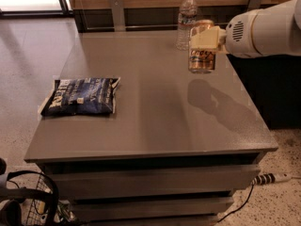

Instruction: Place orange can upright

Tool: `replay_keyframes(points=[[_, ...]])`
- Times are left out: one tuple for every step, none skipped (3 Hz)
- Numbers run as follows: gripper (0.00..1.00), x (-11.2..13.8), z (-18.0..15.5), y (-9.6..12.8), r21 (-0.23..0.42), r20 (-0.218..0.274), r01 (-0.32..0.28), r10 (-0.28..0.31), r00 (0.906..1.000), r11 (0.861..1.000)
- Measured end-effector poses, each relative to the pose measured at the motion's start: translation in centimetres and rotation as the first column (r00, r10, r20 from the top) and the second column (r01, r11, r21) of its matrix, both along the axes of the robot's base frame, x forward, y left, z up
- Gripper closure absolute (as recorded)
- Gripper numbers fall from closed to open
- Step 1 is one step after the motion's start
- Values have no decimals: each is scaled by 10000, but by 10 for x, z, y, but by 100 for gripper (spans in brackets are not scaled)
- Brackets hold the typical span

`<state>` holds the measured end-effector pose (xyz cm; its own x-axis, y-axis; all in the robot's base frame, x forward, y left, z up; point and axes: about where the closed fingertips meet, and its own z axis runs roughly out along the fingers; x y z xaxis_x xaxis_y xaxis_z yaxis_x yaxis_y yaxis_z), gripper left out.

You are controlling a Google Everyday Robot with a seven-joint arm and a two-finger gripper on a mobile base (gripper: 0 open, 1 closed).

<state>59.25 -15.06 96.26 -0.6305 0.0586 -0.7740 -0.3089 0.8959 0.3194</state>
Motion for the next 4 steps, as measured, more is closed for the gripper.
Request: replay_keyframes(points=[[100, 10, 28, -1, 1323, 1283, -946, 776, 9887, 9867], [100, 2, 39, 12, 419, 2684, -2563, 2362, 9339, 9657], [100, -4, 37, 23, -1421, 3708, -3668, 3931, 8414, 9194], [100, -5, 37, 38, -3161, 4473, -4349, 5367, 7155, 8432]])
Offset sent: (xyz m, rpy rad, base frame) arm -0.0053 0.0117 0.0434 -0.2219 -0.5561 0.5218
